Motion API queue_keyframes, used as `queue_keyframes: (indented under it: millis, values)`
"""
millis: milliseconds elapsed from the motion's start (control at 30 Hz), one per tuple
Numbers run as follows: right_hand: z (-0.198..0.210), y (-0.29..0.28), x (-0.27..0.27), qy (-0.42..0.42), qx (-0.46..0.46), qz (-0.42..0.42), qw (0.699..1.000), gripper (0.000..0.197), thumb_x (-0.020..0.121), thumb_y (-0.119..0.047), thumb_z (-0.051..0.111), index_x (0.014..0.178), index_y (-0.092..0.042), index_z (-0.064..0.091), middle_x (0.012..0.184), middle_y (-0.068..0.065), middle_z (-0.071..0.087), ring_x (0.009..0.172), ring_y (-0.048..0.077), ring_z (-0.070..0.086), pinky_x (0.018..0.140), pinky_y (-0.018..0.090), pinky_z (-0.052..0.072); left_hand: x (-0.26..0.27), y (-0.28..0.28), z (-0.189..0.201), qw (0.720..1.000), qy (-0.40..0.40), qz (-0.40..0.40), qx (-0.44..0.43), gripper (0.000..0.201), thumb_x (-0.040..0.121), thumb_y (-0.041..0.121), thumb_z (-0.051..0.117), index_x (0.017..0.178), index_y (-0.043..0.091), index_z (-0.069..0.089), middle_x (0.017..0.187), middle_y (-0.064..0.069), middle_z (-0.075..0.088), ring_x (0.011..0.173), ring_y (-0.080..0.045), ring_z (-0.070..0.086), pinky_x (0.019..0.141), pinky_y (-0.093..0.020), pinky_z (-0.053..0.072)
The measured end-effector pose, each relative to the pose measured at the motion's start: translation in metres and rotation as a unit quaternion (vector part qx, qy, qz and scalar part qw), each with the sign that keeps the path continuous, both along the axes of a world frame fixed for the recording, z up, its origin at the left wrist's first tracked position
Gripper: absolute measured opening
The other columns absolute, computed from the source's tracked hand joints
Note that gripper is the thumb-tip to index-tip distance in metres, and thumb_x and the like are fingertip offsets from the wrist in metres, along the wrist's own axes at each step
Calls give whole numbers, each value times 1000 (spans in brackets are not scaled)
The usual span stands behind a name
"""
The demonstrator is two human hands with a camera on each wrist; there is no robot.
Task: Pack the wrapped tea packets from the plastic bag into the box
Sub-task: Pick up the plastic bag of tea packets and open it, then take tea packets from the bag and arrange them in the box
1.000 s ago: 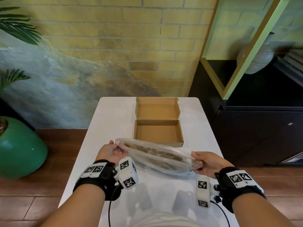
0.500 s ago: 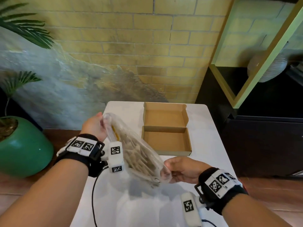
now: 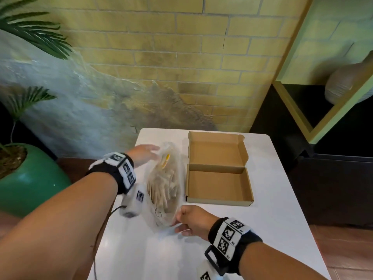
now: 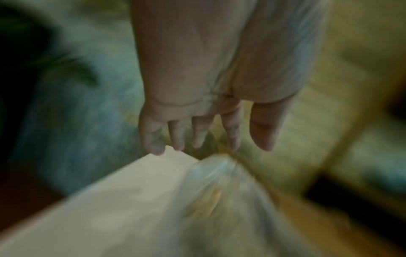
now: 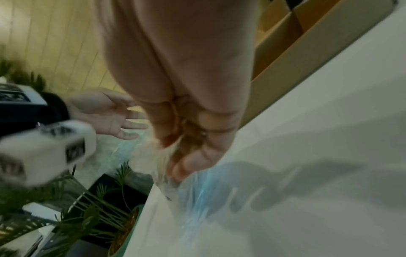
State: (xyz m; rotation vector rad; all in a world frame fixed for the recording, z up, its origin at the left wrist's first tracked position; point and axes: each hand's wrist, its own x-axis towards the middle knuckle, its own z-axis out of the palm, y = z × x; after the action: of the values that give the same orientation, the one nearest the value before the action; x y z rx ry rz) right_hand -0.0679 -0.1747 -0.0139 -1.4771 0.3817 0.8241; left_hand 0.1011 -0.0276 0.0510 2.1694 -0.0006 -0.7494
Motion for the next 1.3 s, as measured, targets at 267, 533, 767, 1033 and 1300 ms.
queue_keyframes:
  millis: [267,533,767,1033,1300]
  values:
    - [6,-11,34,-69,-137,-71,986,34,90,-7,46,118,-27,45,101,5,57,75,15,52,61,22,44,-32,1,-49,943,-72,-198,259,19,82,29,54,84,15,67,99,-3,67,91,-20,62,79,-29,49]
    - [0,-3,36,-165,-200,56,964,67,92,-14,48,147,-37,17,143,8,39,117,21,48,96,27,40,-41,-12,-68,906,-128,-182,361,36,87,34,49,113,10,56,119,-8,61,108,-25,59,89,-29,47]
    - [2,-4,34,-145,-217,109,959,52,91,-18,51,141,-20,39,149,6,32,132,23,39,109,38,37,-34,-13,-68,929,-202,-121,285,25,90,12,48,114,14,57,114,-7,60,112,-26,56,87,-29,42]
    - [8,-14,33,-123,-186,93,970,53,91,-17,50,142,-22,38,147,5,37,131,23,42,109,35,36,-39,-8,-68,920,-154,-83,350,31,91,14,43,119,10,52,129,-8,40,111,-28,54,92,-35,44]
    - [24,-35,36,-121,-158,11,980,37,90,-14,50,127,-17,56,120,3,59,93,10,52,73,18,43,-43,-7,-63,927,-154,9,341,27,87,12,45,113,3,49,117,-12,56,112,-28,54,88,-32,47]
